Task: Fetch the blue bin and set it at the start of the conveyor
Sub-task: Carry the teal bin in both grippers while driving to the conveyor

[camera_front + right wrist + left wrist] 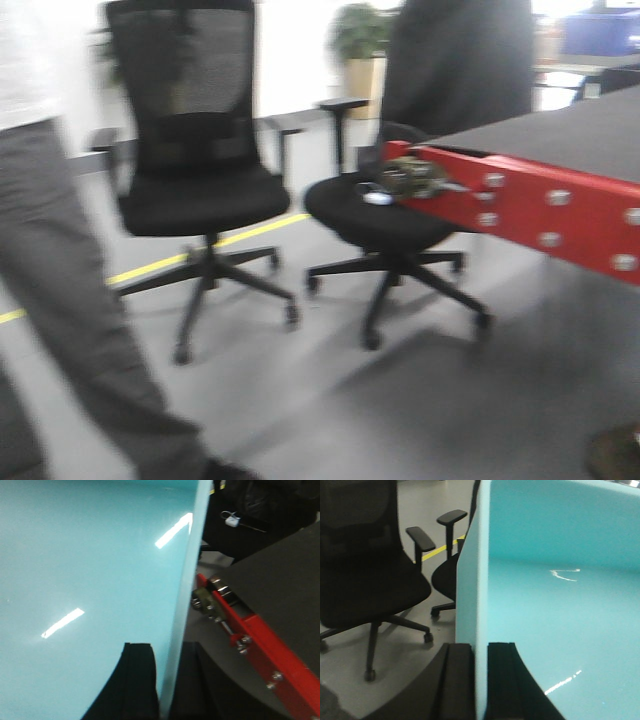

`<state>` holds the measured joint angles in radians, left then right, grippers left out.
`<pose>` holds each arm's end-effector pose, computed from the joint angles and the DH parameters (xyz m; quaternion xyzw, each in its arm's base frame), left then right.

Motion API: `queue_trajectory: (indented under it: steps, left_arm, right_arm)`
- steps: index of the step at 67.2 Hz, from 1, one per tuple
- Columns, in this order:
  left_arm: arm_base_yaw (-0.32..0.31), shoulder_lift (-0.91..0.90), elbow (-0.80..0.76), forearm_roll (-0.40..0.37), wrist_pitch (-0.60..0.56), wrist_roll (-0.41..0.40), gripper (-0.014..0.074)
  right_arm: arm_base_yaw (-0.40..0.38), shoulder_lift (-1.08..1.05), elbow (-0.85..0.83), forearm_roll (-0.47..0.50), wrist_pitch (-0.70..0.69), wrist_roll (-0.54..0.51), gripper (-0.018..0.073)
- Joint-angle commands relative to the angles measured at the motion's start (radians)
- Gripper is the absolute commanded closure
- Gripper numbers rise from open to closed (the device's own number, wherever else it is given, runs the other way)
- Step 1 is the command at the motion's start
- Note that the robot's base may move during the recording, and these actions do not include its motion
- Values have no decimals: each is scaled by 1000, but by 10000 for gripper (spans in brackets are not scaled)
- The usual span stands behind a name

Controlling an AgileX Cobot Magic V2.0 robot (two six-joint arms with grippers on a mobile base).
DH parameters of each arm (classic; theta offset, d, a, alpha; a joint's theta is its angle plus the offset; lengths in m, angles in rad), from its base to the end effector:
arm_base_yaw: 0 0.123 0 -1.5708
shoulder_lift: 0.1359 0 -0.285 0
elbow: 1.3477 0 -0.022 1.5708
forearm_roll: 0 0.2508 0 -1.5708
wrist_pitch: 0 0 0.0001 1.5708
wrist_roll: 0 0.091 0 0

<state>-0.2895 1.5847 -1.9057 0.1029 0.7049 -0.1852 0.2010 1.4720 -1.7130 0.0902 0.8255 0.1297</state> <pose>0.3380 -0.0944 0.4981 0.0535 0.8011 -0.0910 0.5892 0.3131 0.0699 0.4662 -0.0213 0.8583 0.1276 0.4966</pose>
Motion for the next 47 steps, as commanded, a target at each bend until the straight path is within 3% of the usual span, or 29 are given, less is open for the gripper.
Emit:
queue_trajectory:
  steps: [1, 47]
  left_arm:
    - [6, -9, -13, -3, -43, -10, 708]
    - [6, -9, -13, -1, -43, -10, 708]
  right_arm:
    - [-7, -12, -9, -13, -55, -22, 712]
    - [-7, -12, -9, -13, -55, -22, 712]
